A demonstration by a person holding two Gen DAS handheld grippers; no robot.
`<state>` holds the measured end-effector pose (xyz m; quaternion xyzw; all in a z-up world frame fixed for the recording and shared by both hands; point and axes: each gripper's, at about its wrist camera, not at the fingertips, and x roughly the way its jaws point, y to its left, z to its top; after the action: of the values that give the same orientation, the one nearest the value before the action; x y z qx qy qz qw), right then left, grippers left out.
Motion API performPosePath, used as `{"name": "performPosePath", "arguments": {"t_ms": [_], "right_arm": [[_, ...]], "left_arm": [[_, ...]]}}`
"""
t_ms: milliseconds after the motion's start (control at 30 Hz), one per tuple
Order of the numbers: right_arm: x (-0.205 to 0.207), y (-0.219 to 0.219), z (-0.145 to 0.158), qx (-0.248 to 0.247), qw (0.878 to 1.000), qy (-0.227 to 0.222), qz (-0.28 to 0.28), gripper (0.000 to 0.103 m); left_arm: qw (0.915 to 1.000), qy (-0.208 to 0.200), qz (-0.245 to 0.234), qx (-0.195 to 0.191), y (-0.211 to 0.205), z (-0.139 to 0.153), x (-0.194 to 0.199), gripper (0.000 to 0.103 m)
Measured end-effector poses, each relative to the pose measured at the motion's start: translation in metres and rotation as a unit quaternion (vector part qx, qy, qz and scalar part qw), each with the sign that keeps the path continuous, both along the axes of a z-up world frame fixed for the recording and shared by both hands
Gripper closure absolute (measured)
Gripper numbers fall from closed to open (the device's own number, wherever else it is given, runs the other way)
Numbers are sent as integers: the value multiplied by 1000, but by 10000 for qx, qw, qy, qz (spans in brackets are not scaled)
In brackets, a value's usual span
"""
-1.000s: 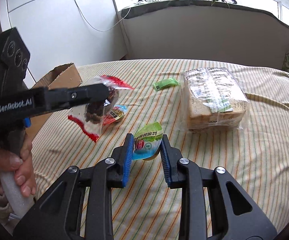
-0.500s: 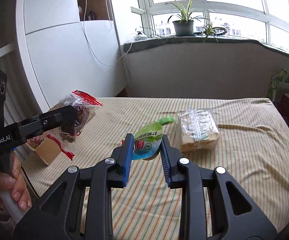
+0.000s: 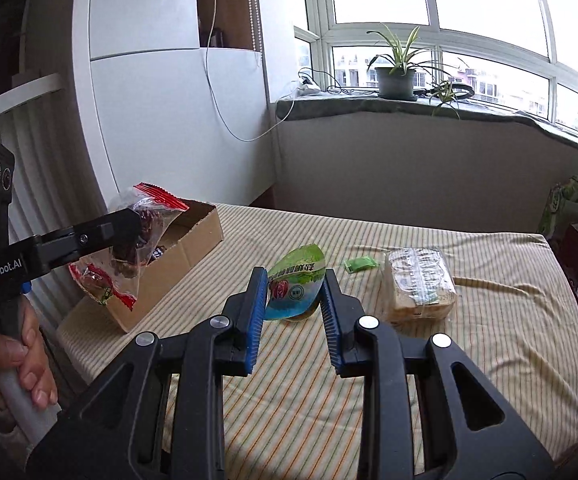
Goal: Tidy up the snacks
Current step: 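Carry the cup snack and dark bag in both tools over the box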
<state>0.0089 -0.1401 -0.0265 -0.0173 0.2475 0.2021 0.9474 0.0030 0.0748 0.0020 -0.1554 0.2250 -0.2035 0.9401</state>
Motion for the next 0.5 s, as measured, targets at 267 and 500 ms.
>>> {"name": "performPosePath", "arguments": {"t_ms": [267,500], "right_arm": [[20,58,-4,-193,9982,88,552,75],[37,136,-8,-299,9912,81,1288,75]], "left_arm": [[9975,119,661,-235,66,-14,-2,73],[9905,244,1335,-228,125,-28,-7,73]]}}
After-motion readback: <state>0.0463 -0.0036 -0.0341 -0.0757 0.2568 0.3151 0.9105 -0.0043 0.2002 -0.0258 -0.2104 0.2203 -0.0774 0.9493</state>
